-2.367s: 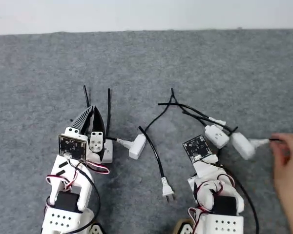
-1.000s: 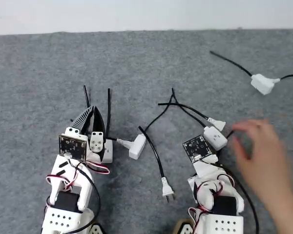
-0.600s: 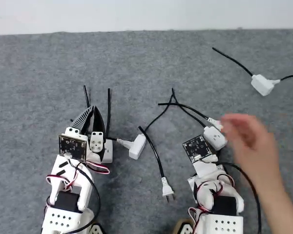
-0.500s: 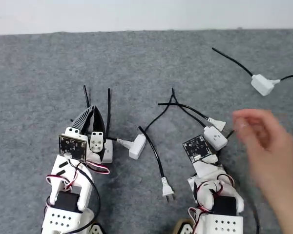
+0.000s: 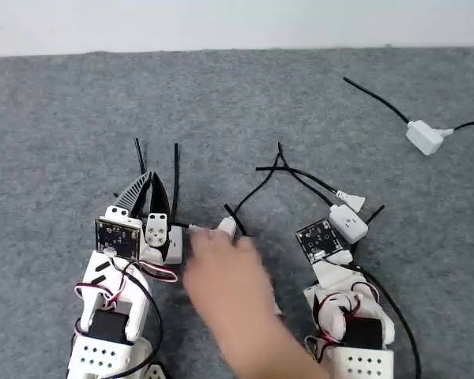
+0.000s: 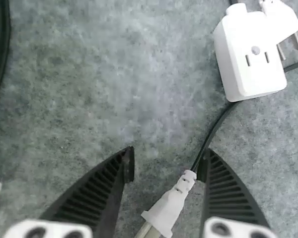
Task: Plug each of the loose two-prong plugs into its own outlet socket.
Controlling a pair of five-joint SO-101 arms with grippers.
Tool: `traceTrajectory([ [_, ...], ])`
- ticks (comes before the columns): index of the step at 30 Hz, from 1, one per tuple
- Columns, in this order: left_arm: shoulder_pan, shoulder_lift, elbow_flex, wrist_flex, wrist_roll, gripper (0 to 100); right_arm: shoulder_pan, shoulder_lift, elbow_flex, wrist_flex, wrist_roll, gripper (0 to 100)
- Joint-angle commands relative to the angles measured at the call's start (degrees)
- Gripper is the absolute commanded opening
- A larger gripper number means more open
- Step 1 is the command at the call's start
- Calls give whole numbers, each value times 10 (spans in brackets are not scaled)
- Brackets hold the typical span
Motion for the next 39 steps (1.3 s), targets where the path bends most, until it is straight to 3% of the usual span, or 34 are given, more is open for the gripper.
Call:
traceTrajectory([
  [1,4,4,-4,-17,-7,13,0,-7,7,5,-5,217],
  [7,4,4,-4,-17,-7,13,-25,-7,7,5,-5,217],
  [39,5,4,-4,-17,-7,13,-21,-11,7,18,-6,217],
])
